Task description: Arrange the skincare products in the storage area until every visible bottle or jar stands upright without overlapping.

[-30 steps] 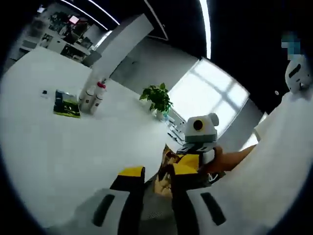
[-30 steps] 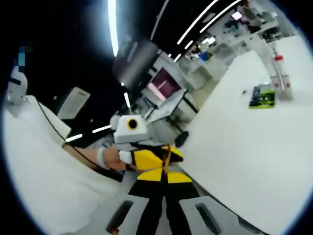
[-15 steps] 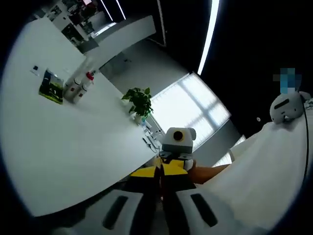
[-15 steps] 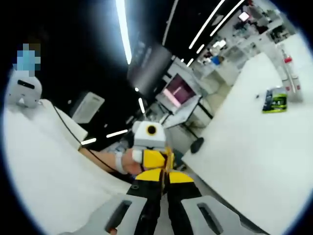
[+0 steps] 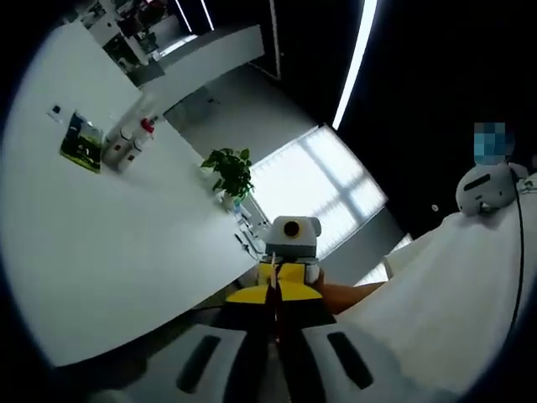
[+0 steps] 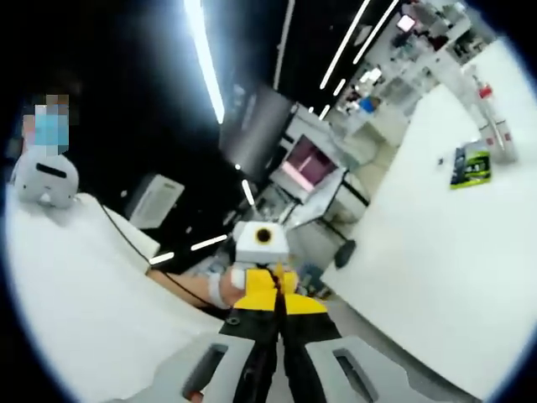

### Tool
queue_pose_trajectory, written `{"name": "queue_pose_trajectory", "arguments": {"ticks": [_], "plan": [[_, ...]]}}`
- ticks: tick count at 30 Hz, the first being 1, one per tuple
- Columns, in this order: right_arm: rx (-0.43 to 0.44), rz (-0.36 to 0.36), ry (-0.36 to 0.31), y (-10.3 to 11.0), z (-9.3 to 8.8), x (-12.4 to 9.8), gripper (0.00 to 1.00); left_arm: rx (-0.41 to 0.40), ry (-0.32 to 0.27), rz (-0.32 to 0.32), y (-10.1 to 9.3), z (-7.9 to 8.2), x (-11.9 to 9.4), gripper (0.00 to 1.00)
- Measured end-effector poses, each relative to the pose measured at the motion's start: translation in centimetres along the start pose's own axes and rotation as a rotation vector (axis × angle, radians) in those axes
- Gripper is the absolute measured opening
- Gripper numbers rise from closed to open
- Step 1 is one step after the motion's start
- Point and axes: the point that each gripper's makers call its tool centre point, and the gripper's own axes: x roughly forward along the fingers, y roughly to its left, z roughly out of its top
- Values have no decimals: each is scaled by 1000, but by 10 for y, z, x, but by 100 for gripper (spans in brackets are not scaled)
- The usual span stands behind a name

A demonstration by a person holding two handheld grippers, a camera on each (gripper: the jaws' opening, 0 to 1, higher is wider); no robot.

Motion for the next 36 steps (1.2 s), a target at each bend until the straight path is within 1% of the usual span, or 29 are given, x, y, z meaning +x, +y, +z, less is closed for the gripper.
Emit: {"name": "queue_pose_trajectory", "arguments": {"ticks": [2, 4, 6, 7, 8, 9, 11, 12, 13, 16, 18, 21, 23, 27, 30, 33, 35, 36], "plan": [[-20, -6, -9, -1, 1, 1, 0, -13, -9, 5, 1, 2, -1, 0], [-20, 8, -12, 2, 2, 2, 0, -28, -20, 4, 2, 5, -3, 0], [-10, 8, -5, 0, 1, 2, 2, -34, -67, 5, 2, 14, -6, 0], [-12, 8, -3, 0, 0, 2, 5, -31, -88, -3, 0, 17, -7, 0], [-16, 10, -1, 1, 0, 2, 6, -30, -95, -4, -1, 19, -7, 0], [-20, 12, 2, 1, -1, 3, 6, -29, -107, -4, -1, 21, -8, 0], [-17, 22, 26, 3, -5, 6, 3, -28, -115, -1, -1, 22, -8, 0], [-21, 24, 33, 3, -7, 6, 0, -27, -115, 1, -1, 22, -8, 0], [-26, 26, 35, 4, -7, 6, 0, -21, -110, 5, 0, 21, -7, 0], [-9, 29, 3, 3, -1, 2, 0, -31, -111, 1, 0, 21, -7, 0], [-9, 18, -13, 1, 3, -1, 0, -26, -95, 2, 0, 18, -6, 0], [15, 14, -77, -2, 15, -6, 0, -26, -64, 0, 0, 12, -3, 0], [27, 7, -91, -4, 17, -8, 0, -23, -33, 4, 0, 6, 0, 0], [29, 4, -91, -4, 17, -7, 0, -40, -28, 4, 1, 5, -2, 0], [33, 3, -94, -5, 18, -5, 0, -49, -39, 5, 2, 8, -3, 0], [10, 2, -82, -4, 15, -3, 0, -55, -51, 7, 3, 11, -4, 0], [19, 8, -53, -4, 10, -1, 4, -66, -72, 10, 4, 15, -5, 0], [25, 10, -23, -5, 4, 1, 6, -69, -79, 10, 4, 16, -6, 0]]}}
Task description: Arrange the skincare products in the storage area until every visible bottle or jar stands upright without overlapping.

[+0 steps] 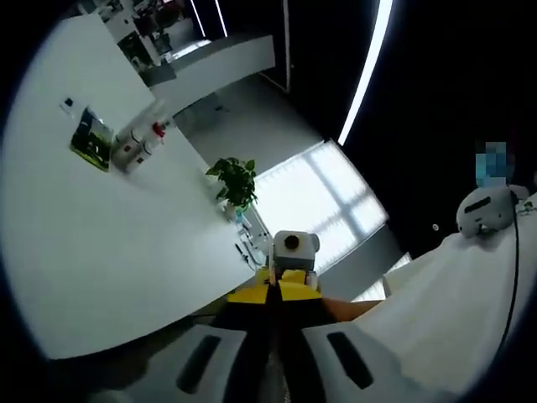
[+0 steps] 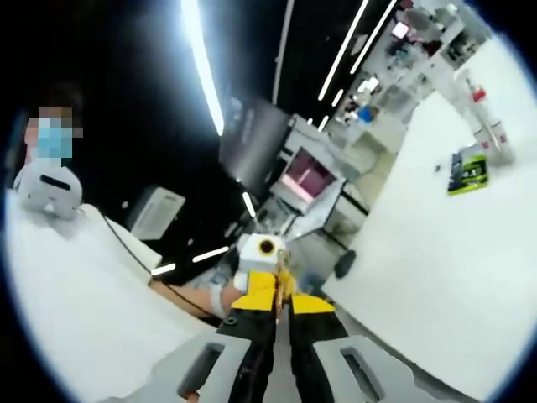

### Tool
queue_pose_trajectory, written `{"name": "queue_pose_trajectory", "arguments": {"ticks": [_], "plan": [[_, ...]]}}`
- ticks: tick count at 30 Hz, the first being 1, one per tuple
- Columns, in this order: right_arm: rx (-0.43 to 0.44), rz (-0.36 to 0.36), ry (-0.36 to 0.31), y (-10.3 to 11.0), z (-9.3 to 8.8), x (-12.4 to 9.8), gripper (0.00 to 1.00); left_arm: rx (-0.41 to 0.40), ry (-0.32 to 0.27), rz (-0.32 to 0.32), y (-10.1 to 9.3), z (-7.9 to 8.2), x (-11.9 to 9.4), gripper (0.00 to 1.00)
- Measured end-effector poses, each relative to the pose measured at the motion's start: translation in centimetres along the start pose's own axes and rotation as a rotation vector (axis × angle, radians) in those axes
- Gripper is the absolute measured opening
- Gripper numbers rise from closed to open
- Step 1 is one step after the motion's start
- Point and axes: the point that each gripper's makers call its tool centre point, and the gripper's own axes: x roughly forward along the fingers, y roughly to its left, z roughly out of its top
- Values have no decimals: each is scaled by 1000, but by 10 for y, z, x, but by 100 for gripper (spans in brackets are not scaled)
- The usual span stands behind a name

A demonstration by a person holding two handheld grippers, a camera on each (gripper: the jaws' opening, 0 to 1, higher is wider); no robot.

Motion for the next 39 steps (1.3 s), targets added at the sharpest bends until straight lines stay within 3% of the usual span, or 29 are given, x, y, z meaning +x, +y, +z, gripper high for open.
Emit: {"name": "queue_pose_trajectory", "arguments": {"ticks": [3, 15, 23, 28, 29, 33, 35, 39], "plan": [[-20, 5, 29, 3, -5, 3, 0, -6, -13, 3, 2, 3, -1, 0], [18, 1, -35, 0, 7, -4, 0, -24, 28, 9, 4, -5, 2, 0], [-7, -37, -28, -7, 6, -2, 1, -24, 30, 35, 10, -5, 0, 0], [-60, -113, -30, -16, 7, -4, 7, -43, 4, 61, 17, 1, -3, 0], [-117, -204, -43, -29, 11, -8, 9, -57, -5, 66, 18, 4, -4, 0], [-280, -362, -63, -44, 17, -12, 26, -74, 14, 102, 29, 5, -6, 0], [-325, -386, -56, -45, 17, -11, 28, -74, 51, 133, 35, 3, -9, 0], [-408, -434, -19, -50, 13, -7, 39, -68, 70, 166, 43, 12, -15, 0]]}}
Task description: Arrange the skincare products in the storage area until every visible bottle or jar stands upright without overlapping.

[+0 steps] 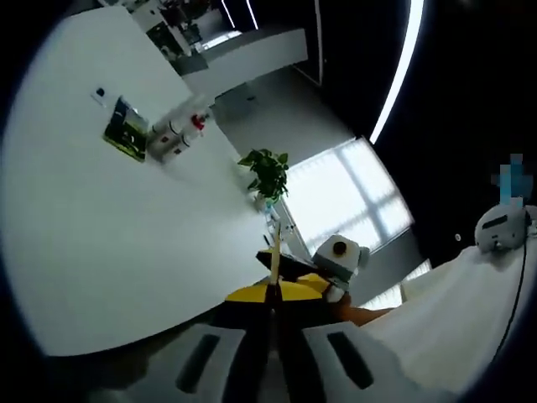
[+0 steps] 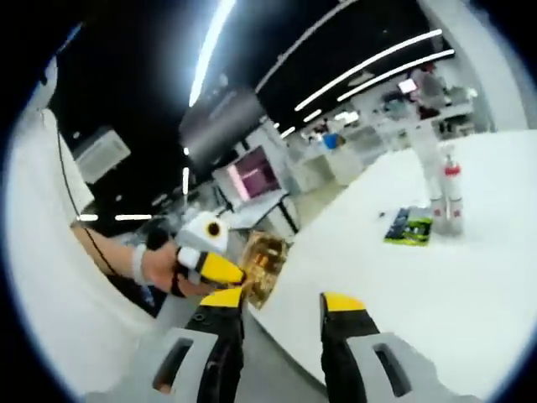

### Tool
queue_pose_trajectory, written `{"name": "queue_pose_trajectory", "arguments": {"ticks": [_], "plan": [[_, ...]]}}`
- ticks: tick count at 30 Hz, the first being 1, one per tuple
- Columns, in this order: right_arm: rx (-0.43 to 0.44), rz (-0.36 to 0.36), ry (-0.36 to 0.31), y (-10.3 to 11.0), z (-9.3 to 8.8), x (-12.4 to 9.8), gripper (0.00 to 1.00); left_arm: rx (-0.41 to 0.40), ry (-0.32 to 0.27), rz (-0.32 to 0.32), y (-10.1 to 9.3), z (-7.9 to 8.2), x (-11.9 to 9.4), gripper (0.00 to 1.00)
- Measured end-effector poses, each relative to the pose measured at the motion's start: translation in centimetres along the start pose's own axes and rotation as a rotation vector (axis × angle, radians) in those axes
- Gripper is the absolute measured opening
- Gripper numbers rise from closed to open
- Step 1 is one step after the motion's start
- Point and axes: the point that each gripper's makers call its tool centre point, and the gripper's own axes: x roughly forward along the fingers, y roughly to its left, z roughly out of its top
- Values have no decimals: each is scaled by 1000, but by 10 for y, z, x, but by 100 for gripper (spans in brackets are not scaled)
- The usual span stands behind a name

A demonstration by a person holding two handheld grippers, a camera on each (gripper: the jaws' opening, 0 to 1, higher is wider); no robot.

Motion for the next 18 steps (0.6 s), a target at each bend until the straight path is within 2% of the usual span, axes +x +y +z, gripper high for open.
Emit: {"name": "queue_pose_trajectory", "arguments": {"ticks": [2, 5, 9, 15, 18], "plan": [[-60, -29, 16, -2, -3, 2, 42, -3, -4, 18, 3, 8, -3, 0], [-162, -72, 73, -3, -14, 5, 43, -1, 4, 49, 10, 20, -5, 0], [-274, -66, 120, 4, -25, 13, 45, -1, 22, 85, 18, 38, -7, 0], [-314, -63, 156, 5, -33, 15, 44, -8, 41, 148, 36, 64, -10, 0], [-310, -78, 166, 0, -34, 14, 42, -40, 38, 217, 55, 81, -12, 0]]}}
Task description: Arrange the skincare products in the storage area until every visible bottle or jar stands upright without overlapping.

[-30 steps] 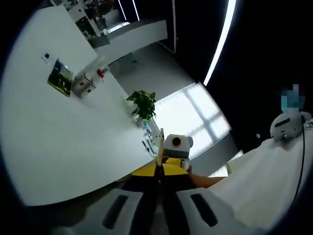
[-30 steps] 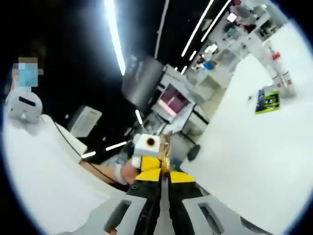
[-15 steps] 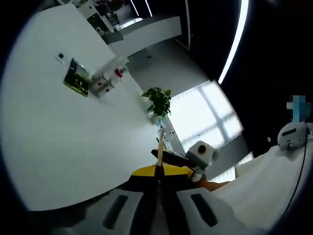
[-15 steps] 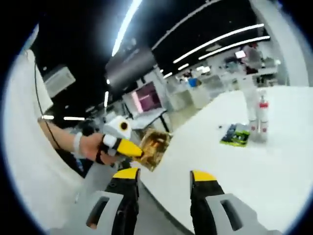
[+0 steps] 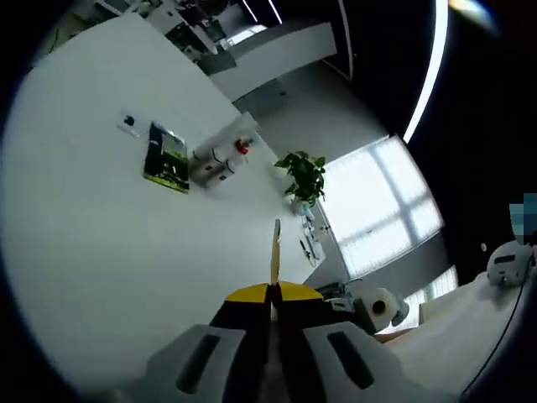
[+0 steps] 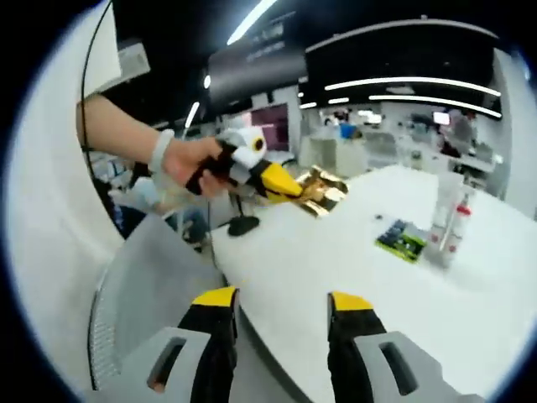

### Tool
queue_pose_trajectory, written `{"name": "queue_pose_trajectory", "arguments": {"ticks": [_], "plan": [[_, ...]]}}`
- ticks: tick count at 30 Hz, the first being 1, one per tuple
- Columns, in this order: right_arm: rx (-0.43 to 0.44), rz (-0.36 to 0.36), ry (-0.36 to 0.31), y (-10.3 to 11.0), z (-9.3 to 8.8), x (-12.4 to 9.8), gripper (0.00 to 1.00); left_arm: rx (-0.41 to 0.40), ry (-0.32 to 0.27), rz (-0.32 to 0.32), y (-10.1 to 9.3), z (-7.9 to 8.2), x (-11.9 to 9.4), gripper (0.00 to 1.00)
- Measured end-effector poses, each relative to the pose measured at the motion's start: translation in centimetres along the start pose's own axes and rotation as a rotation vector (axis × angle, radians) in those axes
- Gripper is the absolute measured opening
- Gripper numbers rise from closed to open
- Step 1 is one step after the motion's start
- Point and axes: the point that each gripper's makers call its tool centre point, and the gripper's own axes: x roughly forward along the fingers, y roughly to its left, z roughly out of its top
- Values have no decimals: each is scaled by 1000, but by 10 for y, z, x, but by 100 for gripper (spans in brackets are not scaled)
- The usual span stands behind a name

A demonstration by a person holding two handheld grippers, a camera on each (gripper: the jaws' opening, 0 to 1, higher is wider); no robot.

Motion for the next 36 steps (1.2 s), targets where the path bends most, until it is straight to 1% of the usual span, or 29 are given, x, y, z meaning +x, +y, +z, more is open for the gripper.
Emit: {"name": "queue_pose_trajectory", "arguments": {"ticks": [1, 6, 9, 14, 17, 22, 27, 31, 33, 36], "plan": [[4, -3, 4, -1, -1, 0, 41, -19, 9, 19, 5, 3, 0, 0], [16, -15, 6, -5, -1, 0, 40, -34, 18, 53, 20, 25, 7, 0], [13, -19, 13, -6, -2, 1, 39, -36, 37, 81, 29, 33, 10, 0], [8, -23, 25, -6, -5, 2, 39, -31, 65, 107, 39, 45, 15, 0], [7, -30, 29, -7, -5, 3, 37, -38, 70, 142, 51, 57, 18, 0], [12, -42, 29, -10, -6, 1, 33, -47, 71, 177, 70, 75, 24, 0], [17, -47, 9, -12, -2, -2, 32, -53, 68, 199, 87, 89, 30, 0], [9, -49, -8, -12, 1, -3, 30, -47, 69, 201, 98, 97, 35, 0], [7, -46, -15, -12, 2, -4, 30, -38, 75, 208, 107, 100, 38, 0], [8, -47, -15, -12, 3, -4, 29, -51, 75, 220, 122, 107, 42, 0]]}}
